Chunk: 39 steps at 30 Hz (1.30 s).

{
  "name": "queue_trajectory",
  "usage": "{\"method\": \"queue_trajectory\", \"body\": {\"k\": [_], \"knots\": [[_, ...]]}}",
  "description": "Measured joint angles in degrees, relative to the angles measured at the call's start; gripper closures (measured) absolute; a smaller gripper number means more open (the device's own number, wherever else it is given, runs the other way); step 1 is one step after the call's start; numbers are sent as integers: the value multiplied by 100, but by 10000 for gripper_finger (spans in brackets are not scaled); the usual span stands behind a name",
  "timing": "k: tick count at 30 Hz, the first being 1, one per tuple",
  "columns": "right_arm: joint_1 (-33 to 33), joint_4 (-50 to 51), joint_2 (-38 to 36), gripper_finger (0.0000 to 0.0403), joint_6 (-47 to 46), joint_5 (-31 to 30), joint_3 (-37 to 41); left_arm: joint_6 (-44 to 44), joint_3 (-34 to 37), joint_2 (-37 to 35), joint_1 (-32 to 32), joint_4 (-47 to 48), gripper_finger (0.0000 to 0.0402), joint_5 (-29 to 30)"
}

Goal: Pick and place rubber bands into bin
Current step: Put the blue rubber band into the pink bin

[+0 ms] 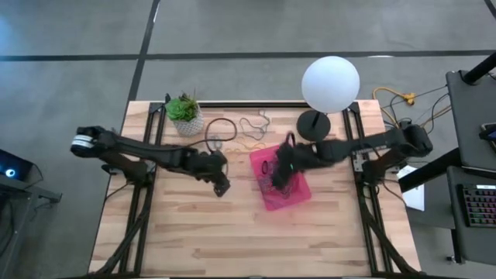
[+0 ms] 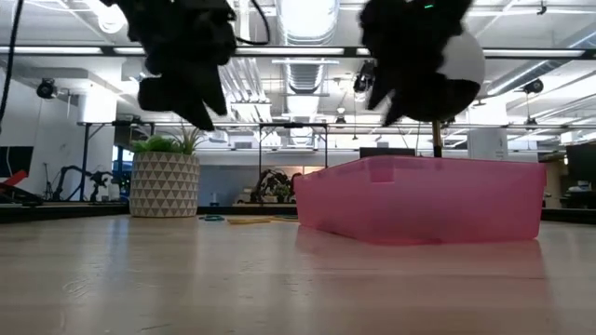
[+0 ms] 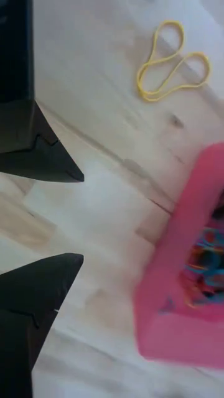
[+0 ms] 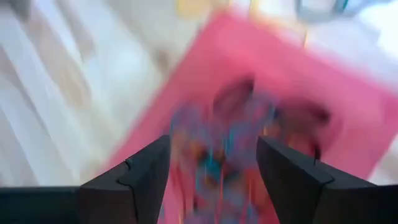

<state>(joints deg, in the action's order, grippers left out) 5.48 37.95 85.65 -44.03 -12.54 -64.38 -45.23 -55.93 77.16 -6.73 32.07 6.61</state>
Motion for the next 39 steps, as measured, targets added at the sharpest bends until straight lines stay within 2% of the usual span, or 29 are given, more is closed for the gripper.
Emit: {"method": "queue_trajectory", "body": {"k": [5,8,11,13,15,17,19,20,22,25,28,32,36,39], "knots": [[-1179,-506,361,179,486,83,-467,-333,381,-787,-28,-162,219,588],[-1881,-578,769,179,993,364,-842,-462,517,-1110,-20,-154,219,982],[-2358,-590,1334,179,1826,970,-1250,-525,597,-1387,-19,-140,219,1185],[-2490,-521,1708,179,2765,1160,-1537,-523,607,-1488,-8,-192,219,1194],[-2510,-479,2019,179,4145,1086,-1777,-527,629,-1549,-4,-132,219,1195],[-2497,-242,2313,179,5415,628,-2048,-540,620,-1570,-4,-178,219,1203],[-2495,31,2614,179,6022,195,-2383,-570,639,-1606,-4,-143,219,1203],[-2502,272,2743,179,6037,158,-2570,-680,639,-1596,-3,-166,219,1212],[-2567,817,3029,179,5381,262,-3084,-1084,663,-1583,38,-106,219,1242],[-2747,1766,3452,179,3587,895,-3952,-1988,676,-1565,175,159,219,1384],[-3007,2072,3799,179,2437,1335,-4696,-2329,683,-1604,346,567,219,1548],[-3481,2162,4171,179,1603,1486,-5471,-2037,680,-1673,689,1028,219,1750],[-3907,2641,4752,179,476,2123,-5923,-1382,678,-1727,1053,1410,219,1949],[-3933,3027,5080,180,51,2004,-6163,-769,678,-1735,1291,1431,219,1989]]}}
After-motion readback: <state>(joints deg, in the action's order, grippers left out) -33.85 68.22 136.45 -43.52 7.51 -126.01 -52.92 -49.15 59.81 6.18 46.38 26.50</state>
